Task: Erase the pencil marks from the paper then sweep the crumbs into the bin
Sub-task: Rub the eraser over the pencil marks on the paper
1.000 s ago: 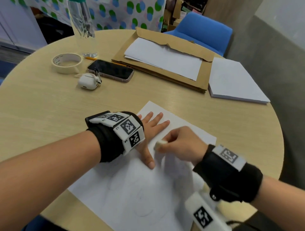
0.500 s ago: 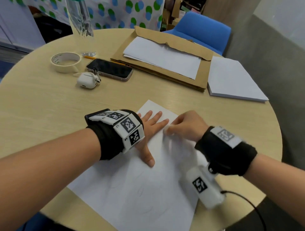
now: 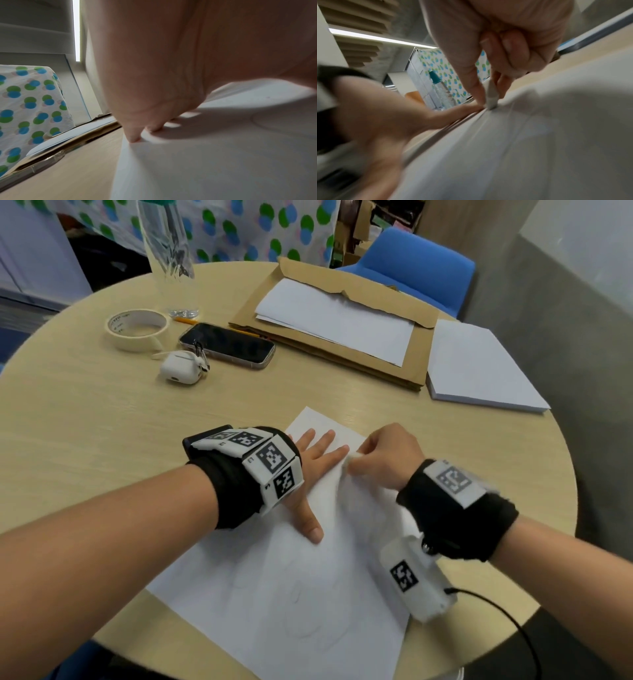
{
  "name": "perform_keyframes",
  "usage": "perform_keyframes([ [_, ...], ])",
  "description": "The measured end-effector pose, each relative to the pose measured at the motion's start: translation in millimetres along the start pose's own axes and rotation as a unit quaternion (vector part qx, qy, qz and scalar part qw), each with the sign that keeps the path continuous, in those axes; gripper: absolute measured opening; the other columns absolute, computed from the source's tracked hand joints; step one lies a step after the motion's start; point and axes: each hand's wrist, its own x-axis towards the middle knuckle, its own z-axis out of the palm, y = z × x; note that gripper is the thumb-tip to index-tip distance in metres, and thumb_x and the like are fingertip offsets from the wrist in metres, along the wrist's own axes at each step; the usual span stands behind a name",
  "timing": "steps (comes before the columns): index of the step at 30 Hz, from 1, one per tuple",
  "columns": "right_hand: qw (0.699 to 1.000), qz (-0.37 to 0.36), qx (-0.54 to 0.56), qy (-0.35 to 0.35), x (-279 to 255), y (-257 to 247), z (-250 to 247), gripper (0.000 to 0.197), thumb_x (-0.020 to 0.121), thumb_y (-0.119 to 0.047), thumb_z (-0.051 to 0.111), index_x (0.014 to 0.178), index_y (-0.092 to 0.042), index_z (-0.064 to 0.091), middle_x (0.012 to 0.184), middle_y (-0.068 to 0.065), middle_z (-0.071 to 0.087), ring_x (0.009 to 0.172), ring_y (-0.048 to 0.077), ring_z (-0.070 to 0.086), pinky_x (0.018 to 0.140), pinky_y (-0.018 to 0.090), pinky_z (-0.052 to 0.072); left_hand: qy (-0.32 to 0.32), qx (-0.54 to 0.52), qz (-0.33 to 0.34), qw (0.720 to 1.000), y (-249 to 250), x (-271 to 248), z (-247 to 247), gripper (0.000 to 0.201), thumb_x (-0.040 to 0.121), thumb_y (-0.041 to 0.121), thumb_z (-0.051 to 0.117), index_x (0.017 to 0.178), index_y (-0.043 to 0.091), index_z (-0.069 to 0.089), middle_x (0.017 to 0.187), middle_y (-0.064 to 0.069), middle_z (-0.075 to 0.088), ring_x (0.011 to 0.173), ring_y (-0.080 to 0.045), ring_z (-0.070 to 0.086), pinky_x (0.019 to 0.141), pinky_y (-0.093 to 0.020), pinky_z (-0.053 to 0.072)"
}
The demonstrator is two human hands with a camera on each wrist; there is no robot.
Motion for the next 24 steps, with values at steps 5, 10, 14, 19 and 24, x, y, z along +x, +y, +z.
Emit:
perform_keyframes([
  [5, 0.995, 0.004, 0.007, -0.102, -13.0, 4.3, 0.8, 0.020, 0.072, -0.020, 0.075, 0.058, -0.018, 0.061, 0.061, -0.005, 0.057, 0.061, 0.008, 0.051, 0.049, 0.018, 0.036, -0.005, 0.003, 0.002, 1.000, -0.4, -0.3, -0.2, 0.140, 0.055, 0.066, 0.074, 0.140, 0.030, -0.031, 0.150, 0.000, -0.035, 0.141, -0.028, -0.026, 0.116, -0.056, 0.001],
  [10, 1.000, 0.009, 0.028, -0.009, -3.0, 10.7, -13.3, 0.014, 0.077, -0.020, 0.073, 0.070, -0.016, 0.062, 0.073, -0.001, 0.060, 0.074, 0.014, 0.055, 0.052, 0.020, 0.038, 0.000, -0.005, 0.000, 1.000, 1.3, -2.2, -0.7, 0.139, 0.055, 0.063, 0.075, 0.142, 0.031, -0.029, 0.151, 0.001, -0.033, 0.141, -0.027, -0.025, 0.116, -0.055, 0.000],
  [14, 0.994, -0.029, 0.013, -0.103, -35.2, 20.6, 7.2, 0.015, 0.069, -0.022, 0.076, 0.066, -0.015, 0.064, 0.061, -0.007, 0.059, 0.057, 0.006, 0.052, 0.052, 0.015, 0.039, 0.008, -0.006, 0.002, 1.000, -0.8, 0.7, 2.0, 0.140, 0.054, 0.065, 0.075, 0.142, 0.030, -0.028, 0.151, 0.000, -0.034, 0.141, -0.027, -0.026, 0.116, -0.055, -0.001],
  [19, 0.994, 0.018, -0.004, -0.104, -7.1, 11.0, -18.3, 0.012, 0.073, -0.022, 0.075, 0.067, -0.018, 0.066, 0.062, -0.006, 0.057, 0.060, 0.006, 0.049, 0.049, 0.017, 0.035, 0.009, -0.005, -0.001, 1.000, 0.7, -0.8, 1.3, 0.140, 0.055, 0.065, 0.075, 0.142, 0.031, -0.029, 0.151, 0.001, -0.034, 0.141, -0.027, -0.026, 0.116, -0.055, 0.000],
  [24, 0.998, -0.027, 0.015, -0.056, -13.5, 17.7, -4.4, 0.017, 0.072, -0.017, 0.074, 0.061, -0.016, 0.062, 0.060, -0.005, 0.057, 0.059, 0.008, 0.050, 0.052, 0.020, 0.038, 0.007, -0.003, -0.002, 1.000, 0.6, -0.2, 1.5, 0.140, 0.055, 0.065, 0.075, 0.142, 0.030, -0.029, 0.151, 0.000, -0.034, 0.141, -0.027, -0.026, 0.116, -0.054, -0.001],
])
